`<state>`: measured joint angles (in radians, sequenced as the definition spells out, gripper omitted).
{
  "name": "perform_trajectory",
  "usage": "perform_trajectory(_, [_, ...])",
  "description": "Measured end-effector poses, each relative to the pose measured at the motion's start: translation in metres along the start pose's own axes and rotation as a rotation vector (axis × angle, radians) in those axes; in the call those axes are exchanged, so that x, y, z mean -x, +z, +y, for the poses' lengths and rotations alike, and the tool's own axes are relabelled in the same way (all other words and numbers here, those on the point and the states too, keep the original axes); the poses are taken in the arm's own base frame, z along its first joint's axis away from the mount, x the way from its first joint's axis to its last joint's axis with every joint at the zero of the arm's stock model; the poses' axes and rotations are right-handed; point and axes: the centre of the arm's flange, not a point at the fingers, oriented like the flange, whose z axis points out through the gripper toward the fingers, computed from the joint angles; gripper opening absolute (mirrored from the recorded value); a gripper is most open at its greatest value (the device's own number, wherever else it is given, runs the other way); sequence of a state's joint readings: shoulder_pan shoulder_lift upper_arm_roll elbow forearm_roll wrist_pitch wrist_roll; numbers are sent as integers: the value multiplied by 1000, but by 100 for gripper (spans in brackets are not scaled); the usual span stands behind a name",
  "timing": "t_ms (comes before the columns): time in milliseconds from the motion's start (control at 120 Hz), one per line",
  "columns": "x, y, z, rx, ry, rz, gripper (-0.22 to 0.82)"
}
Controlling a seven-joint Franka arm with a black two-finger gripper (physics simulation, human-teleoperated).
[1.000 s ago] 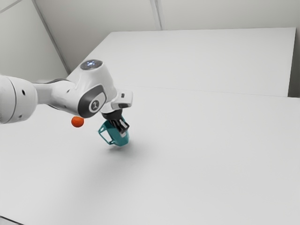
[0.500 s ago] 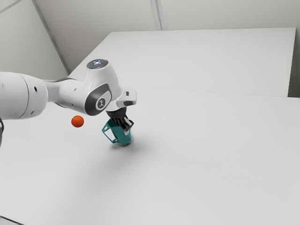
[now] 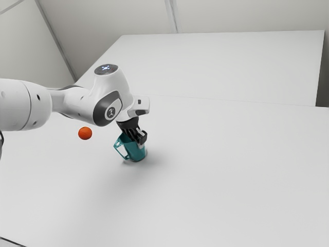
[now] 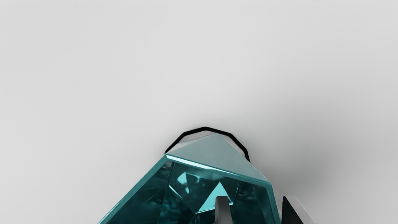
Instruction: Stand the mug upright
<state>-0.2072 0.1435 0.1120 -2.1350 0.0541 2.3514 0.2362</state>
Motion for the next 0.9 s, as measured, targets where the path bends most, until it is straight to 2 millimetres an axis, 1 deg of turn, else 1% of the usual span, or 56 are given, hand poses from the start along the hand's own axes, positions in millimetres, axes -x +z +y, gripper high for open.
perform_trajectory(242, [-3, -8, 1, 2, 1, 16, 17])
perform_trajectory(400, [-9, -19, 1, 1, 3, 33, 20])
perform_trajectory(475, [-13, -30, 0, -2, 2, 46, 20])
perform_trajectory(542, [-18, -45, -3, -6, 1, 64, 21])
perform_trajectory(675, [-31, -81, -6, -7, -4, 95, 22])
perform_trajectory(700, [-35, -90, -6, -5, -5, 102, 23])
perform_trajectory(792, [-54, -130, -12, 14, -26, 120, 31])
perform_trajectory(850, [-66, -150, -21, 29, -47, 112, 38])
perform_trajectory(900, [-76, -160, -26, 43, -61, 93, 43])
